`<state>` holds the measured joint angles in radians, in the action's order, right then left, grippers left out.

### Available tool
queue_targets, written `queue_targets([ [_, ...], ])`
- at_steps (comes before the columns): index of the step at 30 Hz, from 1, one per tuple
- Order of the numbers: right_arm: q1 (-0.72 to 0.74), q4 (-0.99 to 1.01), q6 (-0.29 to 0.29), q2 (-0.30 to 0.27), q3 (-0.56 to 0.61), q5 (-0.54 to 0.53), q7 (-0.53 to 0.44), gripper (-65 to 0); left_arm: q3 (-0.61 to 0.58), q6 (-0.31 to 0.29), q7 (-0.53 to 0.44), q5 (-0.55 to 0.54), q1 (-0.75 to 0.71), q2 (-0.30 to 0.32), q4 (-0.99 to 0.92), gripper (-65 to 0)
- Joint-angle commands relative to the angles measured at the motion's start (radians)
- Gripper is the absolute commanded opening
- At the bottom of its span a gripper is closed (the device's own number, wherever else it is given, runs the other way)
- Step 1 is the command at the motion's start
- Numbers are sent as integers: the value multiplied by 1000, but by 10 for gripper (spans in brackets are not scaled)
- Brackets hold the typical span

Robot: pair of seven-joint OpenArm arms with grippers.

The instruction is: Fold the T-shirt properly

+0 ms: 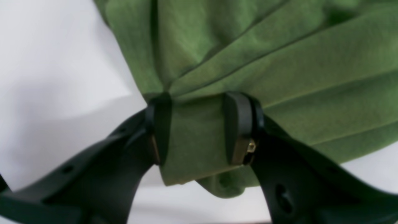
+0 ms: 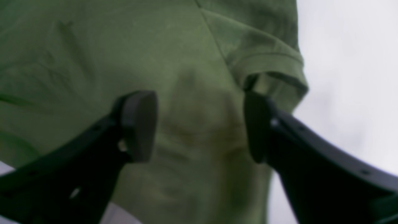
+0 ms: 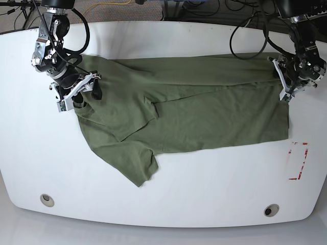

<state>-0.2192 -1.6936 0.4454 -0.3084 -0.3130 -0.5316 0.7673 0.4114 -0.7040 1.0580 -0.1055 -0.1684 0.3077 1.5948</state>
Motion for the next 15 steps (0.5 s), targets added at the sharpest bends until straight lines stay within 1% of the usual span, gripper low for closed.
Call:
queue_targets([
  [1,-35,-33,2,-18,-8,-12,-18,-197,2,6,3,28,2,28,-47,-403],
  [4,-85,-76,2,-18,-18,-12,-16,-197,5,6,3,26,2,34,-43,-403],
  [9,-173,-132,2,-8,-61,-15,-4,-197,7,6,8,26,0,35,20,-403],
  [15,-237,-147,2,-7,-81,-22,11,-197,8,6,92,26,0,35,124,-403],
])
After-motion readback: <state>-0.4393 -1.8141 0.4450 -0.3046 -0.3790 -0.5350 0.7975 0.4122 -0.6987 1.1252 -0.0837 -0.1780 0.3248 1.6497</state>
